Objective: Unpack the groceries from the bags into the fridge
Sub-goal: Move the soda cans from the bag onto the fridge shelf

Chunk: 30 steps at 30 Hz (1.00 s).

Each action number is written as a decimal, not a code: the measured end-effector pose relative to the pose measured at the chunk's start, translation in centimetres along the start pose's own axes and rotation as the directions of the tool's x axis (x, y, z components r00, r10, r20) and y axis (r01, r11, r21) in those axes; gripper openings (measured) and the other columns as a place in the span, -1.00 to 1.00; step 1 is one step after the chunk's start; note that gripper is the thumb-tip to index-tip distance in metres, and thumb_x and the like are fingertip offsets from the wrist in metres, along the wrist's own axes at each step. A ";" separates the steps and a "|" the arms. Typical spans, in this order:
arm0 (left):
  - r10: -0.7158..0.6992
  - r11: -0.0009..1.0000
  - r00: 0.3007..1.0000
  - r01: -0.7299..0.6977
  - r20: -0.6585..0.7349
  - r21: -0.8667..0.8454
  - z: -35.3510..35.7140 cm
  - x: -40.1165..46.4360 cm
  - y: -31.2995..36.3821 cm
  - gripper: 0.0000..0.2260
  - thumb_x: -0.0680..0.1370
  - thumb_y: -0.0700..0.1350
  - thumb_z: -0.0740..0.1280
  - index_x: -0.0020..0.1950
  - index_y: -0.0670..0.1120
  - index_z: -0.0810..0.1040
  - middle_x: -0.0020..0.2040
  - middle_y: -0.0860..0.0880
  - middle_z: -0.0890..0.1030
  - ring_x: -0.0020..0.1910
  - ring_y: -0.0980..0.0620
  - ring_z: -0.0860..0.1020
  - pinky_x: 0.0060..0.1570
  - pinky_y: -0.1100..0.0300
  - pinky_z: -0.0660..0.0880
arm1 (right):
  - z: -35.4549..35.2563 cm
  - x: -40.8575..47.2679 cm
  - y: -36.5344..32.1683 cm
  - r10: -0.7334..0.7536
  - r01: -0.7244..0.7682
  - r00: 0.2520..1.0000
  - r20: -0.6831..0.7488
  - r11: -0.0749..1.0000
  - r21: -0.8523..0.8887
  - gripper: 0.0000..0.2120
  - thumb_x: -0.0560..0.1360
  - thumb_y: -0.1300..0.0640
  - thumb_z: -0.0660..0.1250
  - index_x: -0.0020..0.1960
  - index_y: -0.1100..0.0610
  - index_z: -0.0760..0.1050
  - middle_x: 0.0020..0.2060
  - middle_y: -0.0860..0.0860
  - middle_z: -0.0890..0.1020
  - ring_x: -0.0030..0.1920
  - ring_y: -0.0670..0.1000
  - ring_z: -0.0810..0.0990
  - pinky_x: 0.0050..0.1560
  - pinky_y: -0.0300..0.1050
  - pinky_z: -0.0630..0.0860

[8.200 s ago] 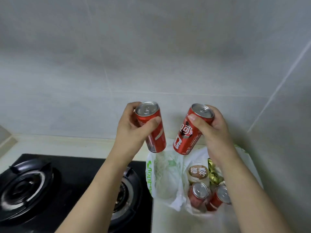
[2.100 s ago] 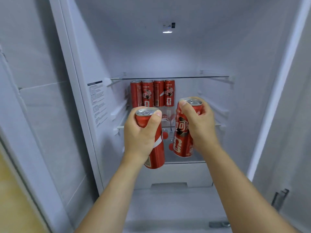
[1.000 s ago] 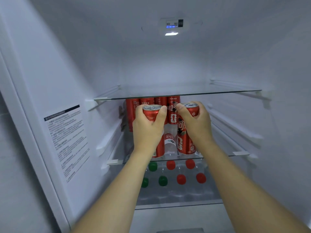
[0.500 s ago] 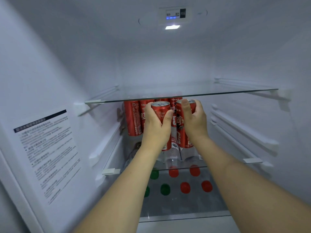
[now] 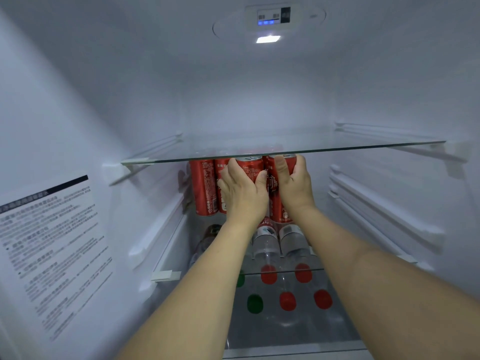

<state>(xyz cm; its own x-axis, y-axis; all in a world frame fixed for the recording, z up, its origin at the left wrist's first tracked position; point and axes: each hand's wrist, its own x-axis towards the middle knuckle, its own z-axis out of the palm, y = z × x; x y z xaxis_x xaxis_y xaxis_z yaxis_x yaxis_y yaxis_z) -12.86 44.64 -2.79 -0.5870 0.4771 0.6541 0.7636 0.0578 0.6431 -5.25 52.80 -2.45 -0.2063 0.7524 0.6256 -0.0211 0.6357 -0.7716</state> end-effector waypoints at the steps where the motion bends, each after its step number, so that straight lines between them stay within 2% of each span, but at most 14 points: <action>1: 0.012 1.000 1.000 -0.012 -0.018 0.012 0.2 0.0 -0.2 -0.35 0.62 0.10 0.22 0.54 -0.22 0.04 0.46 -0.20 0.15 0.36 -0.21 0.17 0.40 -0.04 0.12 | 0.0 0.2 0.1 -0.002 0.002 1.000 0.003 1.000 0.002 -0.65 0.58 -0.18 0.19 0.12 0.10 0.34 -0.22 -0.16 0.50 -0.23 -0.27 0.47 -0.31 -0.46 0.35; 3: 0.032 0.998 0.998 -0.029 -0.048 0.052 0.6 -0.3 -0.7 -0.35 0.63 0.11 0.19 0.55 -0.21 0.02 0.45 -0.22 0.13 0.37 -0.22 0.16 0.41 -0.09 0.13 | 0.2 0.5 0.3 0.005 -0.005 1.000 0.013 1.000 0.019 -0.61 0.57 -0.20 0.19 0.13 0.11 0.35 -0.18 -0.16 0.52 -0.19 -0.27 0.50 -0.28 -0.46 0.36; 6: 0.032 0.994 0.999 -0.029 -0.025 0.110 1.1 -1.1 -1.6 -0.34 0.64 0.12 0.11 0.59 -0.10 -0.15 0.49 -0.20 0.06 0.38 -0.20 0.14 0.42 -0.15 0.10 | 0.4 0.2 0.6 -0.014 0.014 1.000 -0.001 0.999 0.043 -0.52 0.51 -0.30 0.15 0.17 0.08 0.36 -0.13 -0.17 0.54 -0.15 -0.27 0.52 -0.21 -0.43 0.38; 9: 0.027 0.989 1.000 -0.028 0.007 0.145 1.4 -1.0 -2.3 -0.32 0.64 0.05 0.15 0.59 -0.05 -0.21 0.50 -0.19 0.05 0.39 -0.22 0.16 0.41 -0.17 0.11 | 0.6 -0.4 2.0 0.013 -0.015 0.999 0.037 0.998 0.055 -0.52 0.52 -0.29 0.11 0.26 0.02 0.34 0.03 -0.09 0.57 0.02 -0.23 0.54 -0.09 -0.46 0.41; 12: 0.050 0.989 0.999 -0.050 0.002 0.141 1.5 -0.8 -2.4 -0.32 0.63 -0.01 0.19 0.60 -0.06 -0.15 0.49 -0.21 0.09 0.41 -0.25 0.17 0.42 -0.19 0.14 | 0.9 -0.2 3.1 0.027 -0.030 0.998 0.052 0.998 0.060 -0.58 0.57 -0.27 0.10 0.23 0.01 0.37 0.10 -0.03 0.54 0.12 -0.06 0.53 0.15 -0.16 0.47; 14: 0.067 0.988 0.998 -0.065 -0.009 0.143 1.6 -0.9 -2.5 -0.32 0.62 -0.04 0.22 0.60 -0.08 -0.12 0.47 -0.23 0.11 0.40 -0.27 0.18 0.43 -0.20 0.17 | 1.0 0.1 3.5 0.014 -0.017 0.998 0.058 0.999 0.040 -0.52 0.59 -0.25 0.07 0.35 0.04 0.36 0.19 -0.01 0.47 0.23 -0.05 0.44 0.31 -0.07 0.36; 16: 0.075 0.986 0.997 -0.074 -0.007 0.147 1.6 -1.0 -2.4 -0.31 0.60 -0.07 0.24 0.59 -0.10 -0.12 0.47 -0.23 0.10 0.42 -0.26 0.16 0.44 -0.19 0.18 | 1.1 0.1 3.5 0.020 -0.022 0.998 0.067 0.999 0.025 -0.49 0.60 -0.22 0.05 0.41 0.05 0.32 0.25 0.03 0.42 0.26 -0.07 0.37 0.32 -0.09 0.28; 18: 0.089 0.985 0.996 -0.088 -0.003 0.147 1.6 -1.0 -2.3 -0.29 0.57 -0.14 0.27 0.59 -0.11 -0.09 0.47 -0.22 0.11 0.44 -0.24 0.14 0.44 -0.15 0.18 | 1.2 0.1 3.7 0.022 -0.025 0.997 0.074 0.999 0.037 -0.49 0.59 -0.24 0.05 0.40 0.04 0.32 0.26 0.04 0.42 0.25 -0.08 0.38 0.35 -0.06 0.31; 22: 0.135 0.972 0.991 -0.135 0.014 0.192 1.7 -1.0 -2.6 -0.33 0.43 -0.31 0.27 0.51 -0.10 0.12 0.40 -0.21 0.18 0.35 -0.22 0.23 0.35 -0.10 0.29 | 1.3 0.2 4.1 0.023 -0.030 0.996 0.088 0.996 0.084 -0.46 0.56 -0.35 0.04 0.40 -0.05 0.30 0.28 -0.02 0.47 0.30 -0.05 0.45 0.37 0.09 0.39; 25: 0.174 0.942 0.985 -0.170 0.012 0.291 2.2 -1.0 -3.1 -0.37 0.39 -0.31 0.33 0.42 -0.10 0.20 0.33 -0.21 0.30 0.25 -0.21 0.31 0.27 -0.11 0.36 | 1.3 0.1 3.7 0.047 -0.064 0.988 0.145 0.991 0.118 -0.54 0.62 -0.22 0.05 0.44 -0.05 0.22 0.30 -0.05 0.48 0.30 -0.08 0.46 0.38 0.04 0.39; 27: 0.203 0.926 0.979 -0.191 -0.001 0.324 2.5 -0.9 -3.4 -0.41 0.37 -0.31 0.35 0.35 -0.10 0.25 0.28 -0.21 0.35 0.18 -0.21 0.36 0.19 -0.12 0.43 | 1.5 0.2 3.8 0.039 -0.058 0.983 0.178 0.993 0.106 -0.50 0.62 -0.17 0.05 0.51 -0.04 0.12 0.37 -0.04 0.43 0.37 -0.06 0.41 0.42 0.07 0.35; 30: 0.203 0.923 0.979 -0.191 -0.001 0.335 2.6 -0.9 -3.6 -0.45 0.37 -0.31 0.35 0.33 -0.10 0.30 0.29 -0.20 0.35 0.18 -0.21 0.36 0.17 -0.08 0.42 | 1.7 0.4 4.3 0.048 -0.068 0.973 0.225 0.994 0.083 -0.45 0.60 -0.11 0.06 0.55 -0.08 0.02 0.43 -0.02 0.38 0.42 -0.03 0.37 0.44 0.13 0.31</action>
<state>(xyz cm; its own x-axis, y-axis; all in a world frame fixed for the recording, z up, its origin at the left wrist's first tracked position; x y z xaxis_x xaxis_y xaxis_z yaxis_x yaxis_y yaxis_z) -14.36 46.34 -6.72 -0.4201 0.4779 0.7714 0.9067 0.2563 0.3351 -7.10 55.48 -5.71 -0.4215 0.7242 0.5458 -0.0878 0.5664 -0.8194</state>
